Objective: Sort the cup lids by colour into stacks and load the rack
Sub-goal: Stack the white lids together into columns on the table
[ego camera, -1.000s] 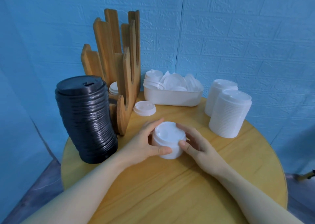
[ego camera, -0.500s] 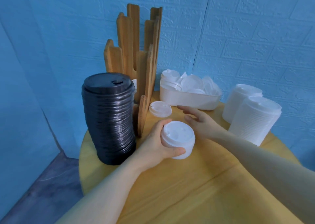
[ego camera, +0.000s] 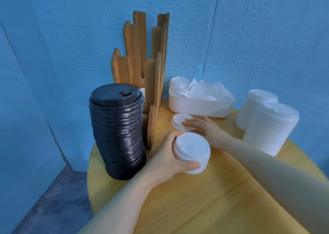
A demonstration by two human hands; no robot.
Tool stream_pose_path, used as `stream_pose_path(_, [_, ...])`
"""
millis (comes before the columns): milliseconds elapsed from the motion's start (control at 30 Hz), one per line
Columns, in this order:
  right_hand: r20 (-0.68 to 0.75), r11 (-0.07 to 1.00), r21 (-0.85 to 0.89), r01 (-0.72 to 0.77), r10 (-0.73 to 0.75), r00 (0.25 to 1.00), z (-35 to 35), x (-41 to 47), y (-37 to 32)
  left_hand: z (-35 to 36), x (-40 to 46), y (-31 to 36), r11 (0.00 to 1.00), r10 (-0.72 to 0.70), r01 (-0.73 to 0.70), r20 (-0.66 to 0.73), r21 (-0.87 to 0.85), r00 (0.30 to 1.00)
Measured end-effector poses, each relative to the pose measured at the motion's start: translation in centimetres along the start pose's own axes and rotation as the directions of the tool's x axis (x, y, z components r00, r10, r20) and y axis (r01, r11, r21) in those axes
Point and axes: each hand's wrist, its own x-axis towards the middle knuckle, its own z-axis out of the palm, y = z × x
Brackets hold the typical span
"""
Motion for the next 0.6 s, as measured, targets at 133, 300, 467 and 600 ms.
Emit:
stream_pose_path(133, [-0.113, 0.98, -0.171, -0.101, 0.082, 0.99, -0.8, -3.7, 0.3, 0.0, -0.1, 0.3, 1.0, 0.013, -0.013, -0.008, 0.004, 1.0])
stream_pose_path(300, [-0.371, 0.981, -0.102, -0.167, 0.118, 0.921, -0.6, -8.5, 0.5, -0.1, -0.2, 0.5, 1.0, 0.016, -0.016, 0.005, 0.015, 1.0])
stream_pose_path(467, [-0.442, 0.973, 0.047, -0.224, 0.222, 0.869, 0.1, -9.5, 0.3, -0.4, -0.3, 0.5, 0.999, 0.022, -0.024, 0.045, 0.04, 0.999])
stream_pose_path(600, [-0.261, 0.927, 0.184, -0.327, 0.367, 0.893, -0.2, -9.6, 0.4, -0.5, -0.2, 0.4, 0.999, 0.012, -0.015, 0.064, 0.047, 0.998])
